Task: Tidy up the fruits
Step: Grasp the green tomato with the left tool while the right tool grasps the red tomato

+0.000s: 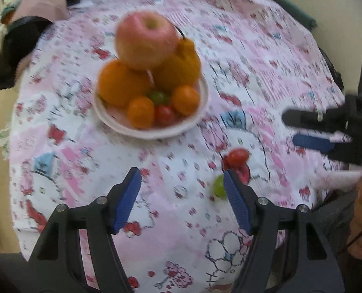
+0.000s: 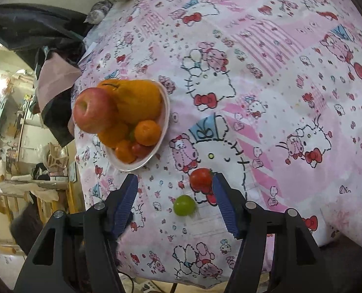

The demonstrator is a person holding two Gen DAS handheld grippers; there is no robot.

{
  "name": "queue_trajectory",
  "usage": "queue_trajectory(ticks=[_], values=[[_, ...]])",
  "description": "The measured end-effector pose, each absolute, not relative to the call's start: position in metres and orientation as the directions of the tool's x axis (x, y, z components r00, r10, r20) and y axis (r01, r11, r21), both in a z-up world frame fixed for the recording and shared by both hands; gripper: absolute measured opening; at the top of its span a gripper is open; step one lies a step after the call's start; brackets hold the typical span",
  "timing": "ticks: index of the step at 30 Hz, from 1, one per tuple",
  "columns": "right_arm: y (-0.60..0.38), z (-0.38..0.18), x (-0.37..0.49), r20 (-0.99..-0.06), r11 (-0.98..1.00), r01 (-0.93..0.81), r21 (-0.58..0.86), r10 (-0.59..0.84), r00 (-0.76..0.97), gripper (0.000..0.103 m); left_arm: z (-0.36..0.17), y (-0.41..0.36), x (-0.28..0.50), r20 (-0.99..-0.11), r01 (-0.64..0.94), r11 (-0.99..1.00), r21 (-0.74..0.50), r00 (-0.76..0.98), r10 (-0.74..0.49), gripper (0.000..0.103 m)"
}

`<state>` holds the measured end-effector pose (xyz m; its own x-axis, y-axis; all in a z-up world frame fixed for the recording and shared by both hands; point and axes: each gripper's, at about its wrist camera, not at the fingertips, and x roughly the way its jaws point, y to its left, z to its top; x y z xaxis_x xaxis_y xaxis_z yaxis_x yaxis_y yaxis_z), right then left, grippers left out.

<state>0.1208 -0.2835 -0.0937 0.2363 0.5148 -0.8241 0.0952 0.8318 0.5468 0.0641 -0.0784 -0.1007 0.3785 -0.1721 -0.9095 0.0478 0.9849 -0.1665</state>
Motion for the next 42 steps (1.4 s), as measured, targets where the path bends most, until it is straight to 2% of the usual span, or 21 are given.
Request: queue_trajectory(ticks=[5,12,18,20,24,28,36,42], values=[[-0.295,-0.101,0.125,-0.821,0.812,0.158,0.561,0.521,0.234,0.066,-0.124,-0.106,0.059,-0.934,0.144,0.981,-0.129,0.315,-0.169,0.066],[-0.295,-0.104,0.126,-0.828,0.818,0.160,0.552,0.517,0.216,0.066,-0.145,-0.134,0.065,-0.944,0.240,0.960,-0.146,0.258,-0.208,0.065],[-0.304,-0.108,0.124,-0.841,0.824,0.187,0.534,0.497,0.212,0.066,-0.161,-0.144,0.084,-0.950,0.258,0.950,-0.174,0.208,-0.231,0.058],[-0.307,-0.109,0.124,-0.842,0.822,0.199,0.533,0.495,0.214,0.067,-0.165,-0.146,0.087,-0.954,0.265,0.949,-0.168,0.200,-0.224,0.050],[-0.303,-0.109,0.124,-0.845,0.827,0.192,0.528,0.491,0.211,0.067,-0.170,-0.148,0.084,-0.958,0.282,0.943,-0.174,0.175,-0.229,0.046],[-0.298,-0.109,0.125,-0.848,0.834,0.176,0.523,0.488,0.208,0.068,-0.172,-0.150,0.084,-0.958,0.301,0.938,-0.171,0.172,-0.230,0.025],[-0.302,-0.111,0.127,-0.856,0.837,0.196,0.510,0.471,0.216,0.068,-0.163,-0.147,0.078,-0.954,0.291,0.942,-0.164,0.195,-0.227,0.025],[-0.301,-0.108,0.126,-0.856,0.841,0.191,0.507,0.466,0.224,0.068,-0.135,-0.126,0.069,-0.938,0.242,0.957,-0.158,0.267,-0.222,0.025]])
